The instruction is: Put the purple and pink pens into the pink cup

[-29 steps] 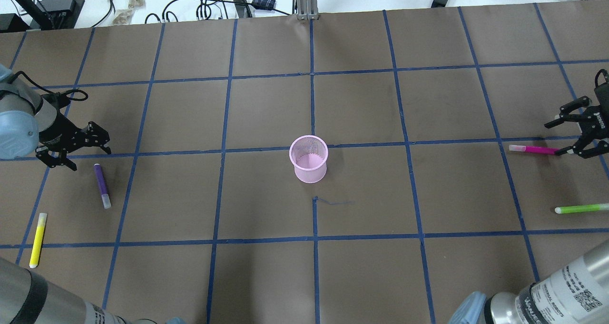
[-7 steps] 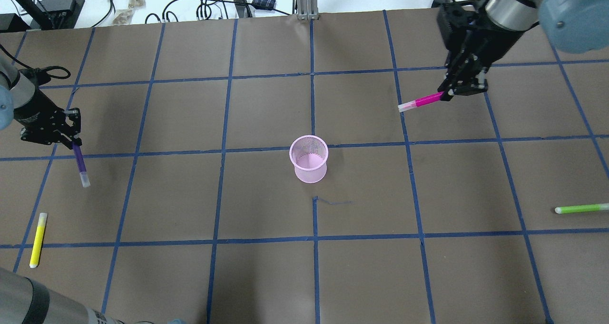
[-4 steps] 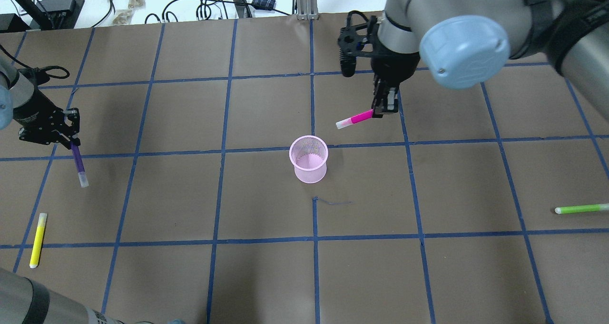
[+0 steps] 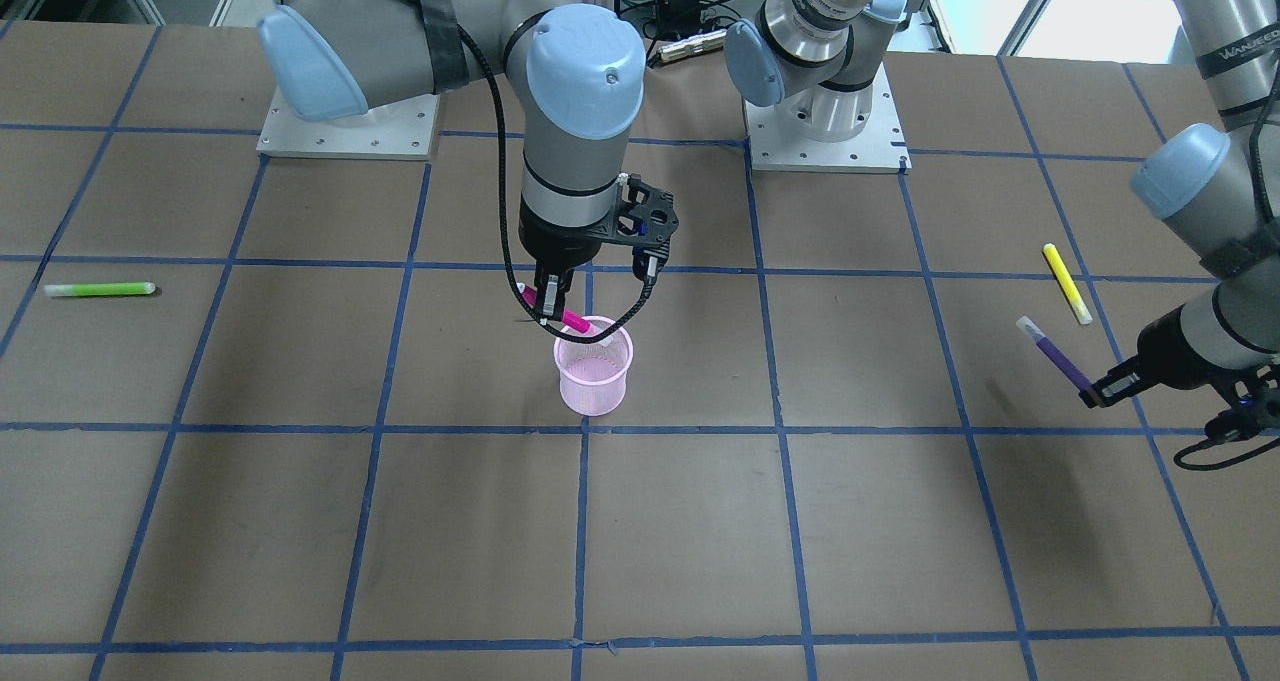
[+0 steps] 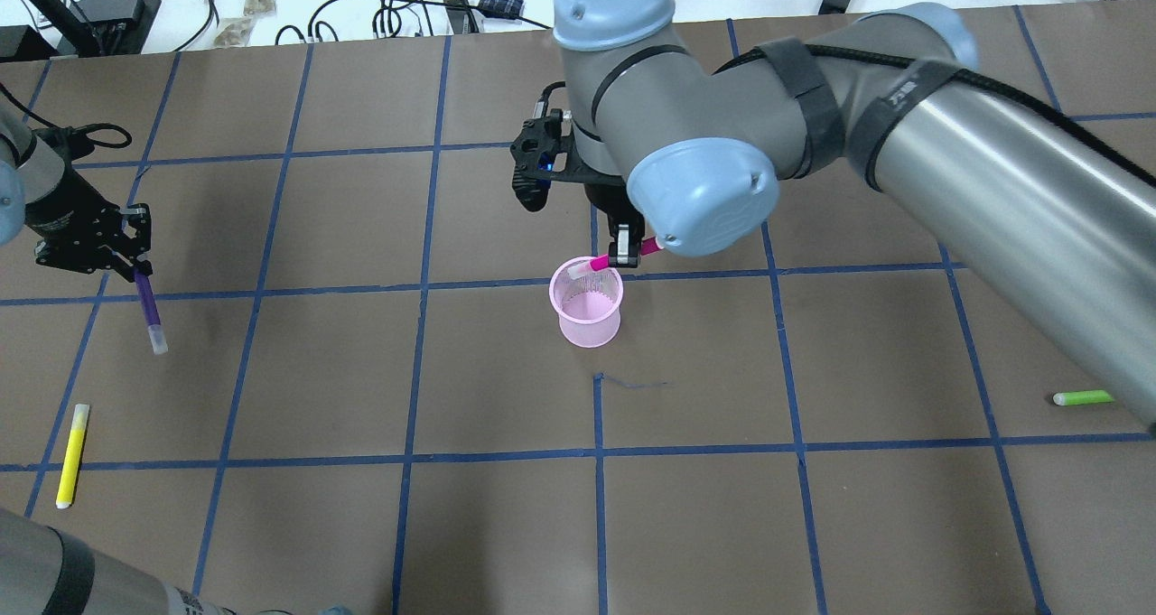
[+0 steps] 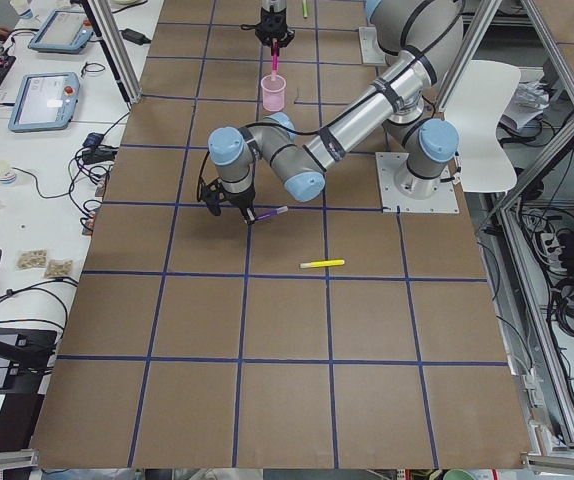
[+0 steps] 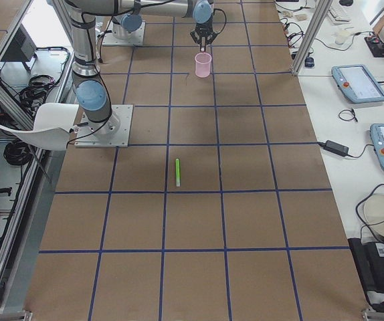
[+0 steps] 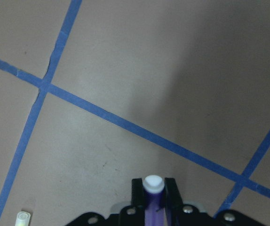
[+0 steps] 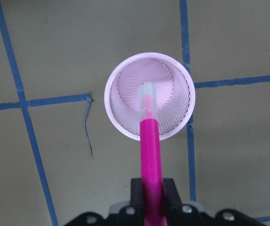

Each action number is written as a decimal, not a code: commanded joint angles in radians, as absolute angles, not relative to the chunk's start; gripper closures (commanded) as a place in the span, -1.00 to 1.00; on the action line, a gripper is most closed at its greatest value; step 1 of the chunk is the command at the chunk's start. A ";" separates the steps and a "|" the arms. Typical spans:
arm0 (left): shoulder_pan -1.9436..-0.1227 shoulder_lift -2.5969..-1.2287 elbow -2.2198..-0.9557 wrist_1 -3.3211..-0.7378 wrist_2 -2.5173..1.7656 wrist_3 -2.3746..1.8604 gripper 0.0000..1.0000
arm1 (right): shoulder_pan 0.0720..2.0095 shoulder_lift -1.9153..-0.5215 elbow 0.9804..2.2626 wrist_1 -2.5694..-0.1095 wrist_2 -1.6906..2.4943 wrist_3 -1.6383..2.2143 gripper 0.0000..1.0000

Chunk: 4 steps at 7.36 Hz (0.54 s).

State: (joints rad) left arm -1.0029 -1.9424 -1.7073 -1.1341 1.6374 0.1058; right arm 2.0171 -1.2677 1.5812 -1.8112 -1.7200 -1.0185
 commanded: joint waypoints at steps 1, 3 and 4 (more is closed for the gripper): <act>-1.005 -1.939 -1.707 -1.134 1.637 0.106 1.00 | 2.039 -1.229 1.583 -1.816 -1.779 -0.974 0.88; -1.005 -1.939 -1.707 -1.134 1.635 0.106 1.00 | 2.039 -1.216 1.580 -1.847 -1.770 -0.963 -0.04; -1.009 -1.939 -1.707 -1.134 1.634 0.104 1.00 | 2.037 -1.212 1.578 -1.847 -1.770 -0.965 -0.70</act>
State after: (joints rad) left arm -1.0060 -1.9391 -1.7073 -1.1336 1.6354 0.1055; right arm 2.0379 -1.2181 1.5804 -1.8417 -1.7718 -0.9660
